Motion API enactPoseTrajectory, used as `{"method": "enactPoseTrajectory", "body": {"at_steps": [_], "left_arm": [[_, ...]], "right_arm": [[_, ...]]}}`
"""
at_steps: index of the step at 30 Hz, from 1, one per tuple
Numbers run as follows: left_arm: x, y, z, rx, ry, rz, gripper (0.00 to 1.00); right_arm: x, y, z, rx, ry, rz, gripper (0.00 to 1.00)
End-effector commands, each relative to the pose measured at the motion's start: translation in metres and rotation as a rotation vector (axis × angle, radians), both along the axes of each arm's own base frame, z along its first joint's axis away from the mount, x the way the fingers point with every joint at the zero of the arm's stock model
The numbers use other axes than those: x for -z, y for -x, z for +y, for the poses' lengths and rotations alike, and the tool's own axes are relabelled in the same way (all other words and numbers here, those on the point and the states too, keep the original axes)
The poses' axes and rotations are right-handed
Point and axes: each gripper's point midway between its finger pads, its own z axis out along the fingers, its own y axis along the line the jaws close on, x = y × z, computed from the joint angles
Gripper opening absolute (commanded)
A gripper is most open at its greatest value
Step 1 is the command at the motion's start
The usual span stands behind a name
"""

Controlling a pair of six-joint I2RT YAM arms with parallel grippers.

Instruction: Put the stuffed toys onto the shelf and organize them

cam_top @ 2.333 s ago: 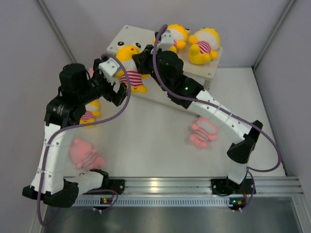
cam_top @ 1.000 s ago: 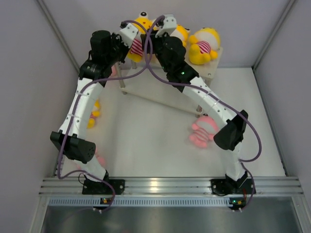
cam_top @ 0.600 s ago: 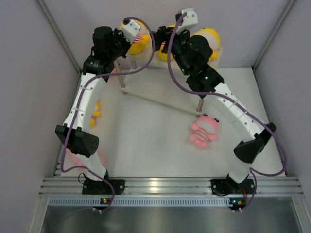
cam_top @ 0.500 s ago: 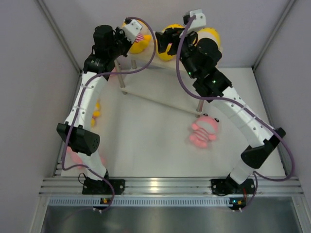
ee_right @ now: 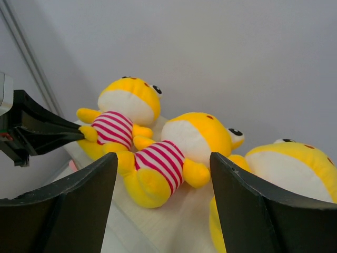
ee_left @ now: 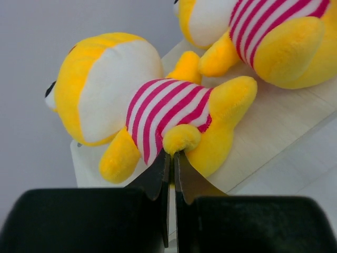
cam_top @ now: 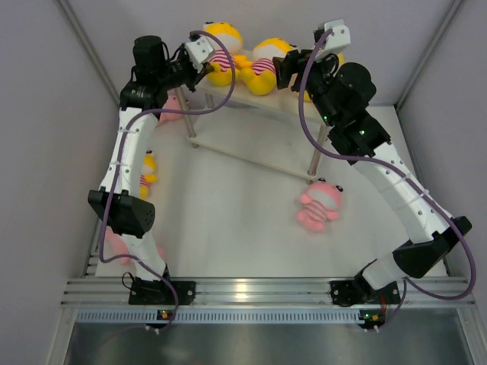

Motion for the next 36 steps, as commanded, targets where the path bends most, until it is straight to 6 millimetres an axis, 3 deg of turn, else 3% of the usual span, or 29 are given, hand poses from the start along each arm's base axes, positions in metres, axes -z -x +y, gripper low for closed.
{"method": "enactPoseTrajectory", "body": {"at_steps": [1,10,18,22,31,36], "left_arm": [[-0.009,0.032,-0.019,0.163,0.017,0.02,0.0],[-0.017,0.032,-0.033,0.247,0.077,0.042,0.0],[-0.008,0.029,-0.04,0.284,0.091,0.073,0.0],[0.002,0.019,-0.041,0.28,0.091,0.091,0.0],[0.003,0.004,-0.042,0.267,0.095,0.083,0.0],[0.0,0.0,-0.034,0.195,0.093,0.082,0.2]], "right_arm": [[-0.008,0.01,0.002,-0.038,0.025,-0.031,0.71],[0.003,0.007,0.005,-0.039,0.051,-0.004,0.71],[0.018,0.0,0.01,-0.044,0.086,0.026,0.71],[0.023,-0.002,0.013,-0.046,0.09,0.036,0.71],[0.032,-0.004,0.011,-0.034,0.106,0.05,0.71],[0.031,-0.001,0.011,-0.044,0.101,0.047,0.72]]}}
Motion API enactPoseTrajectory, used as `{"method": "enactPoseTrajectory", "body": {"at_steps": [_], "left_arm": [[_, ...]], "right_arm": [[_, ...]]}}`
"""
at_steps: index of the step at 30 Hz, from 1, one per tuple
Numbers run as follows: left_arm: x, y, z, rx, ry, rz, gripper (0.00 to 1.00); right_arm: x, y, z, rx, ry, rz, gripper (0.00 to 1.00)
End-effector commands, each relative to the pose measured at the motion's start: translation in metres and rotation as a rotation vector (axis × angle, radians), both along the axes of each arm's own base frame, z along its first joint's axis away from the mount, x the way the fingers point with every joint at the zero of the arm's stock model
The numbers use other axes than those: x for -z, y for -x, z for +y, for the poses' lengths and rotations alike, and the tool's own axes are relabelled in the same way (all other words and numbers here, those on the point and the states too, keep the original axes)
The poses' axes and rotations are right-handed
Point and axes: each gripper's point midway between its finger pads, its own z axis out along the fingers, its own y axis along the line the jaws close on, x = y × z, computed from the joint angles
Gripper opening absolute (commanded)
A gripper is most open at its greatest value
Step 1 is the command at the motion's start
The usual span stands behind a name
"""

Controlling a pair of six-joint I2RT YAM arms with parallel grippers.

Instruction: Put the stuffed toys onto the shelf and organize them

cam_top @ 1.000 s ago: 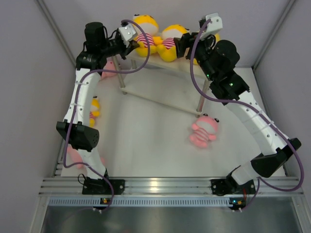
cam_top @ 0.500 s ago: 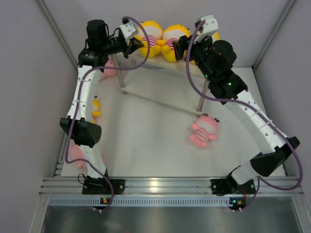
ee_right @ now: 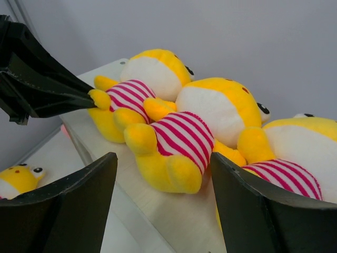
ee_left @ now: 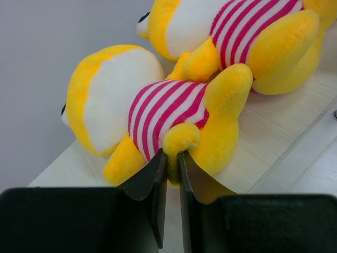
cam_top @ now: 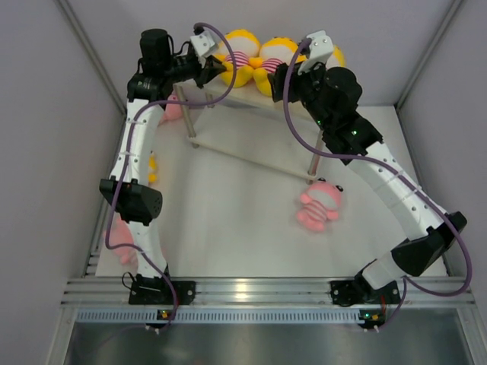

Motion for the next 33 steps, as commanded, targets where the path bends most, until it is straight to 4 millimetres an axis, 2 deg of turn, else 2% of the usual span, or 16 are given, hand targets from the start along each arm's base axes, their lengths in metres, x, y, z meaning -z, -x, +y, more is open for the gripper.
{"method": "enactPoseTrajectory", "body": {"at_steps": [1,5,6,8,9,11,13,17,22,26,28,29,30,31,32,33], "left_arm": [[-0.003,-0.001,0.007,-0.058,-0.003,0.008,0.2],[-0.003,-0.001,0.021,-0.146,-0.037,-0.005,0.41],[-0.009,0.002,0.027,-0.177,-0.043,-0.02,0.51],[-0.014,0.003,0.033,-0.217,-0.04,-0.021,0.6],[-0.025,0.007,0.037,-0.243,-0.038,-0.044,0.75],[-0.033,0.013,0.042,-0.266,-0.039,-0.059,0.92],[-0.045,0.019,0.05,-0.308,-0.033,-0.079,0.97],[-0.059,0.032,0.063,-0.367,-0.04,-0.113,0.99],[-0.056,0.029,0.07,-0.424,-0.025,-0.084,0.98],[-0.054,0.031,0.09,-0.573,0.037,-0.008,0.94],[-0.031,0.031,0.113,-0.717,0.043,0.068,0.94],[-0.038,0.046,0.121,-0.75,0.052,0.057,0.94],[-0.006,0.048,0.127,-0.784,0.01,0.117,0.94],[0.004,0.055,0.132,-0.804,-0.007,0.132,0.94],[-0.001,0.072,0.142,-0.843,-0.007,0.114,0.94],[0.035,0.077,0.144,-0.85,-0.052,0.18,0.94]], "right_arm": [[-0.015,0.008,-0.003,-0.01,-0.019,-0.038,0.72],[-0.019,0.016,-0.003,-0.031,-0.03,-0.058,0.72],[-0.018,0.017,-0.004,-0.036,-0.032,-0.06,0.72],[-0.021,0.02,-0.004,-0.045,-0.037,-0.071,0.73],[-0.022,0.022,-0.004,-0.048,-0.039,-0.071,0.72],[-0.023,0.025,-0.004,-0.057,-0.04,-0.075,0.73],[-0.023,0.027,-0.004,-0.066,-0.039,-0.077,0.73],[-0.02,0.028,-0.003,-0.074,-0.041,-0.076,0.73],[-0.016,0.028,0.003,-0.099,-0.043,-0.064,0.73],[-0.031,0.028,0.002,-0.098,-0.046,-0.093,0.73],[-0.044,0.028,0.004,-0.104,-0.046,-0.115,0.73],[-0.06,0.023,0.006,-0.1,-0.056,-0.144,0.73],[-0.067,0.02,0.009,-0.105,-0.057,-0.154,0.73],[-0.068,0.016,0.014,-0.114,-0.047,-0.148,0.71],[-0.082,0.007,0.024,-0.129,-0.053,-0.173,0.71],[-0.084,0.002,0.03,-0.142,-0.049,-0.171,0.69]]}}
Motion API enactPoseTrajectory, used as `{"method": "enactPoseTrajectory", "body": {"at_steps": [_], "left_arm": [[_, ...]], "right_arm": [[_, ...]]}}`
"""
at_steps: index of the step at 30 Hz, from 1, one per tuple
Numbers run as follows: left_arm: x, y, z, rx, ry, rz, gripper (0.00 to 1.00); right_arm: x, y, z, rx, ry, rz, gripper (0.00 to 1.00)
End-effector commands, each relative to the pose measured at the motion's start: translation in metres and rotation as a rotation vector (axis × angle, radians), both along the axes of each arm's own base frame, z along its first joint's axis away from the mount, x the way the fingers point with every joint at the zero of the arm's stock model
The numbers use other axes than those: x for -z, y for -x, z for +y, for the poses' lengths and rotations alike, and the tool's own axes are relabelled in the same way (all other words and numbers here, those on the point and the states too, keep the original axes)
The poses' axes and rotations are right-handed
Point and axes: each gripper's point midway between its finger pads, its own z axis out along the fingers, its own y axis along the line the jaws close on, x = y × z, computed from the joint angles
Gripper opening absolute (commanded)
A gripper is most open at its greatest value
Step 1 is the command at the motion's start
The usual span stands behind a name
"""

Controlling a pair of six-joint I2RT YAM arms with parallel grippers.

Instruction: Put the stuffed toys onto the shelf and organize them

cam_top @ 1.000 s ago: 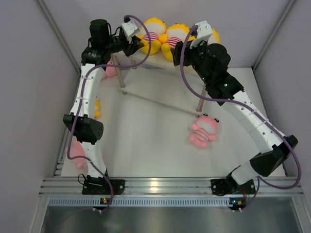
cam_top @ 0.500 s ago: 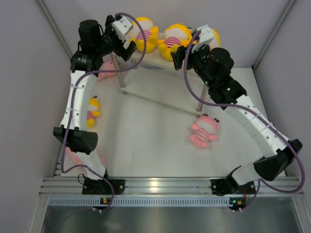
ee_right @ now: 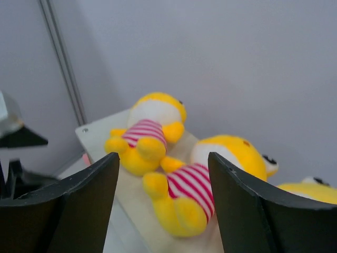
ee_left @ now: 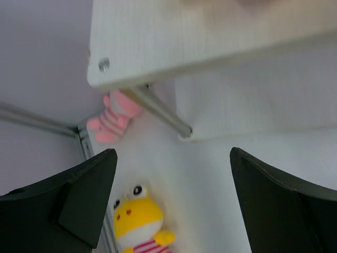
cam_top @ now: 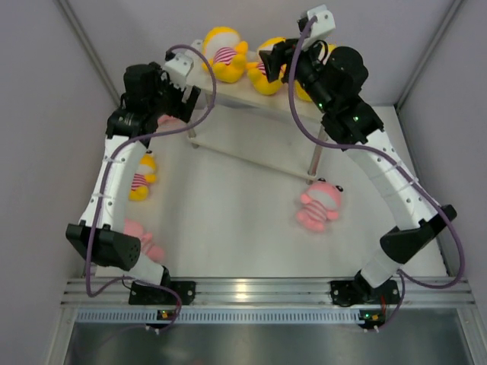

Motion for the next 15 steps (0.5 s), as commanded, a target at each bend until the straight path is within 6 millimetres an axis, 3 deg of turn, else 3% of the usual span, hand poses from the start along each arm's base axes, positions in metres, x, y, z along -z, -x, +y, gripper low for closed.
{"method": "enactPoseTrajectory", "body": {"at_steps": [1,4,5,6,8,11,15], "left_arm": [[0.015,0.037,0.039,-0.193,-0.016,0.024,0.94],[0.048,0.062,0.057,-0.26,-0.039,0.083,0.95],[0.048,0.072,0.061,-0.267,-0.035,0.076,0.95],[0.068,0.077,0.065,-0.271,-0.043,0.12,0.96],[0.076,0.088,0.08,-0.302,-0.052,0.128,0.96],[0.114,0.102,0.101,-0.357,-0.101,0.201,0.96],[0.149,0.116,0.12,-0.416,-0.179,0.268,0.95]], "right_arm": [[-0.033,-0.008,0.019,-0.056,-0.007,-0.063,0.67],[-0.034,-0.028,0.044,-0.1,0.004,-0.073,0.66],[-0.026,-0.039,0.053,-0.109,0.014,-0.071,0.65],[-0.021,-0.043,0.058,-0.118,0.019,-0.071,0.65],[-0.008,-0.051,0.072,-0.157,0.03,-0.068,0.62],[0.006,-0.059,0.084,-0.193,0.037,-0.041,0.58],[0.012,-0.07,0.085,-0.166,0.025,-0.028,0.58]]}}
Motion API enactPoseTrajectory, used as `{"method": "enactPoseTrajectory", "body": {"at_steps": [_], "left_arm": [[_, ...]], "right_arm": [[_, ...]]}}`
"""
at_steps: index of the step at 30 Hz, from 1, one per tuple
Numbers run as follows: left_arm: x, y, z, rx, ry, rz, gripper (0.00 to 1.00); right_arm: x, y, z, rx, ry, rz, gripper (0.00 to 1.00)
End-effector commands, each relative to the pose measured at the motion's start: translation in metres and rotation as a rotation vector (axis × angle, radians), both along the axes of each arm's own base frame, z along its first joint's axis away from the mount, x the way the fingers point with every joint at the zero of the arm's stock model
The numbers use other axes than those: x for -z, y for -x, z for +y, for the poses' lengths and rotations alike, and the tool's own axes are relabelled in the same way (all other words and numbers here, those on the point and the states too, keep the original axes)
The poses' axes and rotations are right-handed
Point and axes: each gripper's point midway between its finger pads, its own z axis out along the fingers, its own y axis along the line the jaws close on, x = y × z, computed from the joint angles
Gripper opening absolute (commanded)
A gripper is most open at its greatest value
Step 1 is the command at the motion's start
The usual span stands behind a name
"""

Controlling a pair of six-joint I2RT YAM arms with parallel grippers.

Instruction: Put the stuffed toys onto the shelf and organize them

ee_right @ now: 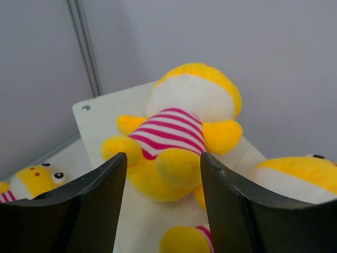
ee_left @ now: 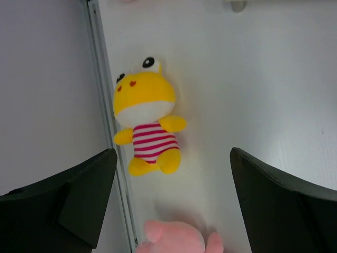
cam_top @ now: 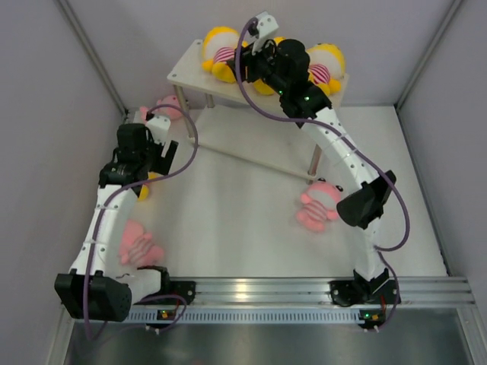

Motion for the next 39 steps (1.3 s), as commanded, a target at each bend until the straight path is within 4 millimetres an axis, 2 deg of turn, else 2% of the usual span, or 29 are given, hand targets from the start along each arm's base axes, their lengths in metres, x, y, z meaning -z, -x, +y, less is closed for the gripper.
{"method": "enactPoseTrajectory", "body": {"at_steps": [1,4,10,13,16,20,23,24,29,30,31,33,34,36,39], "left_arm": [[0.021,0.007,0.016,-0.05,-0.054,0.034,0.94],[0.037,0.012,0.019,-0.043,-0.043,0.074,0.94],[0.043,0.013,0.019,-0.037,-0.015,0.084,0.94],[0.042,0.013,0.021,-0.036,-0.029,0.085,0.94],[0.043,0.013,0.021,-0.032,-0.036,0.087,0.94],[0.044,0.012,0.02,-0.02,-0.033,0.09,0.94],[0.047,0.011,0.019,-0.017,-0.03,0.099,0.93],[0.048,0.01,0.018,-0.011,-0.028,0.102,0.93],[0.054,0.012,0.016,0.001,-0.024,0.118,0.93],[0.055,0.012,0.016,0.003,-0.027,0.121,0.93],[0.056,0.012,0.016,0.005,-0.026,0.123,0.93],[0.057,0.012,0.015,0.008,-0.023,0.126,0.93],[0.059,0.012,0.015,0.01,-0.024,0.129,0.93],[0.059,0.013,0.018,0.003,-0.019,0.131,0.93],[0.063,0.015,0.022,-0.005,-0.021,0.14,0.93]], "right_arm": [[-0.038,0.009,-0.008,-0.001,-0.062,-0.064,0.56],[-0.032,0.0,-0.013,0.041,-0.064,-0.044,0.53],[-0.013,-0.014,-0.009,0.053,-0.066,-0.007,0.42],[-0.005,-0.022,-0.007,0.07,-0.07,0.002,0.51],[-0.003,-0.022,-0.002,0.046,-0.092,0.019,0.56],[0.005,-0.021,0.004,0.021,-0.077,0.034,0.54],[0.009,-0.022,0.004,0.023,-0.071,0.045,0.4],[0.009,-0.022,0.004,0.026,-0.073,0.044,0.32],[-0.008,-0.016,-0.002,0.045,-0.101,0.014,0.2],[-0.007,-0.015,-0.001,0.045,-0.101,0.01,0.14],[-0.015,-0.011,-0.004,0.049,-0.112,-0.001,0.11],[-0.014,-0.009,-0.005,0.057,-0.112,0.0,0.06],[-0.023,-0.004,-0.007,0.059,-0.125,-0.017,0.05],[-0.028,0.002,-0.013,0.097,-0.136,-0.028,0.01],[-0.04,0.01,-0.024,0.178,-0.184,-0.055,0.0]]}}
